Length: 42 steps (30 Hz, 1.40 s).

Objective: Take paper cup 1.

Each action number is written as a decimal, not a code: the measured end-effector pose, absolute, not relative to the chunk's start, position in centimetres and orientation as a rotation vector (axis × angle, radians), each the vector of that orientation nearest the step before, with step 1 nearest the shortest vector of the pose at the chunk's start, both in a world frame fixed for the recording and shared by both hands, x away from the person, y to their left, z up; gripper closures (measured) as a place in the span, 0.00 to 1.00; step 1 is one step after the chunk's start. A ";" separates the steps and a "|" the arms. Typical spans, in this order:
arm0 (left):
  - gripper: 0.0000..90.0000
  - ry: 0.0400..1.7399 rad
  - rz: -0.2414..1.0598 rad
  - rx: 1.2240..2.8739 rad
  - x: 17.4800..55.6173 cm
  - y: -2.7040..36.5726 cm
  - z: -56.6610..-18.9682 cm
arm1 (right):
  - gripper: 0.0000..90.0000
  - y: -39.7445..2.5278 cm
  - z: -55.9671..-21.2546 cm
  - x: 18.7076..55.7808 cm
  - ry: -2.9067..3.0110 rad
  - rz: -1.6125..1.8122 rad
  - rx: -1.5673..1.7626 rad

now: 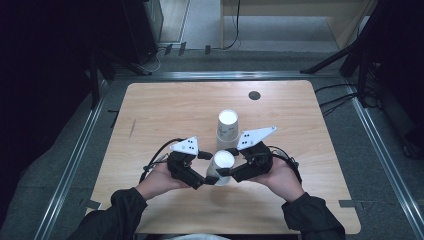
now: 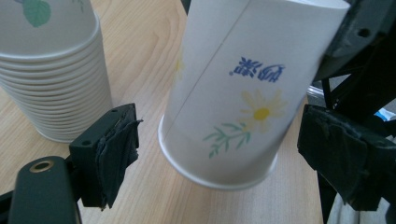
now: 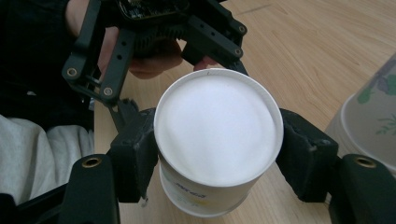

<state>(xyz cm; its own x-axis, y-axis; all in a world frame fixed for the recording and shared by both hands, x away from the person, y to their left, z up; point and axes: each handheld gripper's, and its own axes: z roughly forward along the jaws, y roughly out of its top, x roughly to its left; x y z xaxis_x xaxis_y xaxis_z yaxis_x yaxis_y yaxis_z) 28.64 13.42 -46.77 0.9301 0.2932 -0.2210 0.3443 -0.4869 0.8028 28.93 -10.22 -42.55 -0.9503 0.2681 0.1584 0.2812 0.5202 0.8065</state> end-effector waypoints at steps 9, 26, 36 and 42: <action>0.14 0.440 -0.067 2.093 28.4 13.3 -46.7 | 0.39 -9.5 -42.3 28.9 -2.678 -1.491 -0.468; 0.28 0.386 -0.018 2.076 27.9 13.5 -46.2 | 0.39 -9.6 -41.9 28.9 -2.626 -1.540 -0.477; 0.31 0.382 -0.071 2.130 27.9 13.6 -46.0 | 0.28 -9.6 -42.0 28.8 -2.632 -1.524 -0.477; 0.31 0.392 -0.073 2.225 28.5 14.2 -45.0 | 0.25 -10.4 -42.0 28.0 -2.690 -1.513 -0.432</action>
<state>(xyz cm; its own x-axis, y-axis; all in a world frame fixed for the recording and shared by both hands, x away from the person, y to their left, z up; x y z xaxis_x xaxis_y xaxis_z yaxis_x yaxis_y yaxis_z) 28.47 14.20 -44.99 0.9490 0.2547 -0.1860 0.3046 -0.5873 0.7499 28.04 -10.44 -42.01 -0.9613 0.2270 0.1562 0.2513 0.4902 0.8346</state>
